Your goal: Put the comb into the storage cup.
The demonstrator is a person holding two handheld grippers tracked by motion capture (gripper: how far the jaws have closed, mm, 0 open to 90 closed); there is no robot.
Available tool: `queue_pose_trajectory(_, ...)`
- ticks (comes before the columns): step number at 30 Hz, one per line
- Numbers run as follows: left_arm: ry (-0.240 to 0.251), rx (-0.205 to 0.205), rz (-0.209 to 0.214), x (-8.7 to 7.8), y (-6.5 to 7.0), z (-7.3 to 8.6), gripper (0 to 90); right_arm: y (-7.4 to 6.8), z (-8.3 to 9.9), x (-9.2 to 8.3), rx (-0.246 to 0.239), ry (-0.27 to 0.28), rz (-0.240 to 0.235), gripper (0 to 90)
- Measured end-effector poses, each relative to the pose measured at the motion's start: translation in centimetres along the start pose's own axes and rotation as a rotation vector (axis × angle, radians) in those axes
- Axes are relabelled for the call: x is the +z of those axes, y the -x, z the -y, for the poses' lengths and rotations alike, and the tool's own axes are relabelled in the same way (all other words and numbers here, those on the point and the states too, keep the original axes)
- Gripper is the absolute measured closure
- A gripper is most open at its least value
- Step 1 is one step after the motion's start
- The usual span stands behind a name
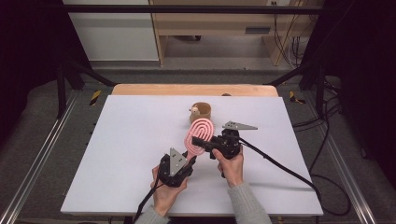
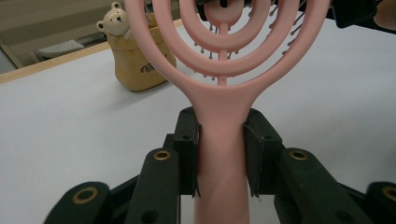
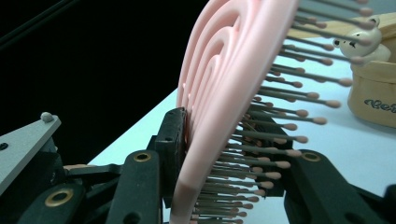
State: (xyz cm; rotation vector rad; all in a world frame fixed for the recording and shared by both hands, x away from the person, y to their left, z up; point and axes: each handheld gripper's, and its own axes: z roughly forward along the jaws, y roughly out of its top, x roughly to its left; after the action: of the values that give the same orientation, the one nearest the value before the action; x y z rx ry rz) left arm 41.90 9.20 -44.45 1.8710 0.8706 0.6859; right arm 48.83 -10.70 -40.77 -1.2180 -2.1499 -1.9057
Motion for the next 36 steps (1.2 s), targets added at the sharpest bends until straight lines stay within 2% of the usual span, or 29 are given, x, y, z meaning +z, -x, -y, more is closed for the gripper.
queue_pose_trajectory(14,0.007,-0.004,0.011,0.0,0.0,-0.1,68.5,-0.3,0.0,-0.2,-0.008,0.009,-0.027,63.0)
queue_pose_trajectory(20,0.01,-0.011,0.019,-0.1,-0.2,-0.3,65.7,-0.3,-0.1,-0.4,-0.017,0.009,-0.005,63.4)
queue_pose_trajectory(28,0.014,-0.034,0.047,-0.7,-0.7,-0.8,55.0,-0.2,-0.2,-0.4,-0.034,0.009,0.037,63.4)
queue_pose_trajectory(31,0.005,-0.051,0.08,-0.9,-1.0,-1.0,48.3,-0.2,-0.3,-0.5,-0.037,0.015,0.042,63.4)
queue_pose_trajectory(36,-0.003,-0.058,0.135,-1.5,-1.8,-1.7,36.7,-0.1,-0.7,-0.8,-0.047,0.026,0.063,63.4)
